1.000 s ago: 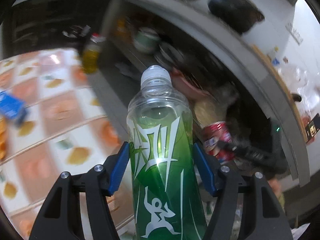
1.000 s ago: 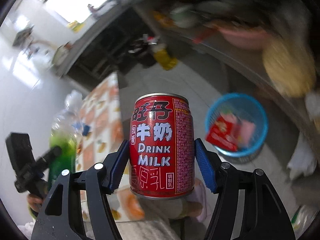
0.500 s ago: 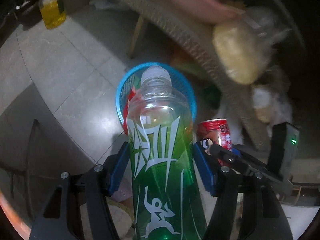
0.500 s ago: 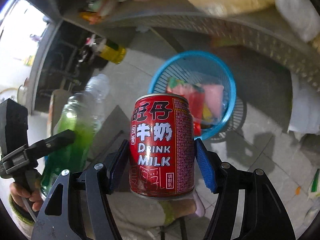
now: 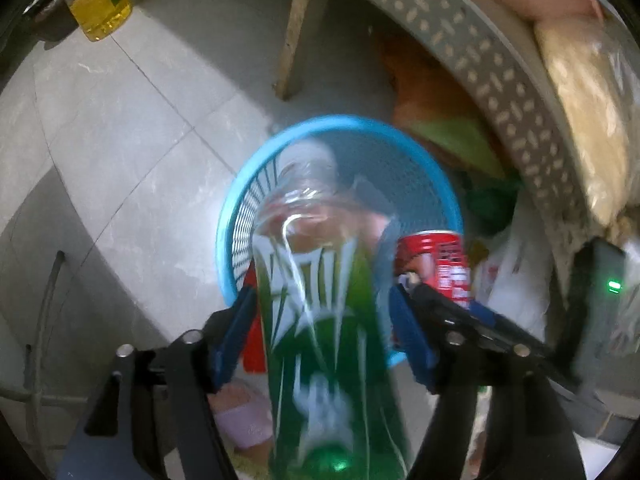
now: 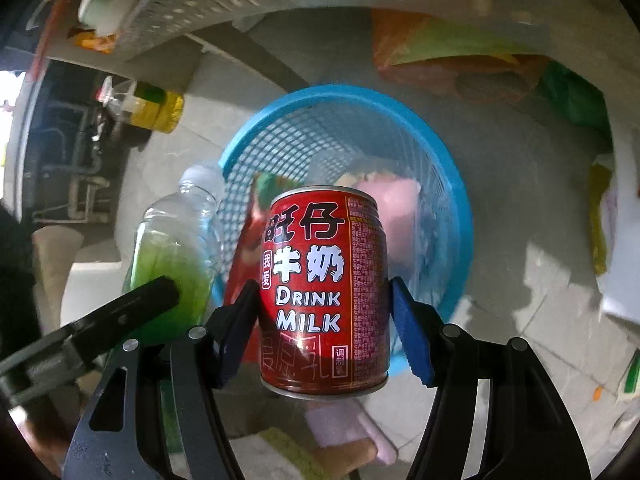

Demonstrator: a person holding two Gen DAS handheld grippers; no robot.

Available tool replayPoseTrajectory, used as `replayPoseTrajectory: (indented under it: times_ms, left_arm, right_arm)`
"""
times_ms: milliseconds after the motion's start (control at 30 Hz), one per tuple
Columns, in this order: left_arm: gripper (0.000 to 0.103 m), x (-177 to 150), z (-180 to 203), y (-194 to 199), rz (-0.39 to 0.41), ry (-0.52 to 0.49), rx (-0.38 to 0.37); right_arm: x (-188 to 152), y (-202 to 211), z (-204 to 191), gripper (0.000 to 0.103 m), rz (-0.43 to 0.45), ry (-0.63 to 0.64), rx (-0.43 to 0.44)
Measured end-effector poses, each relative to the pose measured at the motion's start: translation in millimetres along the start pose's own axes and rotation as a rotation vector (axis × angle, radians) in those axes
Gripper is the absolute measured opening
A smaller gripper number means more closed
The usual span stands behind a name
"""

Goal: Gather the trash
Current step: 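Open both grippers to drop the bottle and can into the basket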

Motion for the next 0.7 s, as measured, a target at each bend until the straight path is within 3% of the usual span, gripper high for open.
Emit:
replayPoseTrajectory:
  times_ms: [233,400,567,700]
  left_arm:
    - [0.078,4.8,6.0,46.6,0.084,-0.008,-0.036]
    - [0.078,-7.2,15.4,119.3,0.163,-0.057,-0.102]
    - [0.082,-48.5,16.2,216.0,0.287,-0.165,-0.123]
    - [0.084,-91.2,-1.4,276.8,0.396,-0.161,-0.161]
  right_arm:
    - [11.3,-23.9,2.6,0.062,-0.013,0.045,-0.092]
    - [14.1,-34.7,9.7,0.062,-0.027,0.058,-0.144]
    - [8.9,-25.9,13.8,0.067,-0.007,0.079,-0.153]
    - [6.9,-11.6,11.0,0.070,0.025,0.105,-0.159]
Point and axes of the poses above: each gripper's, at about its wrist camera, not at the fingertips, and y roughly against the way its jaws point, z to its right, x to its top, the point moved 6 cm from there along -y, roughly the way its jaws point, and after that the axes turned 4 degrees about -x, right-handed, at the moved point
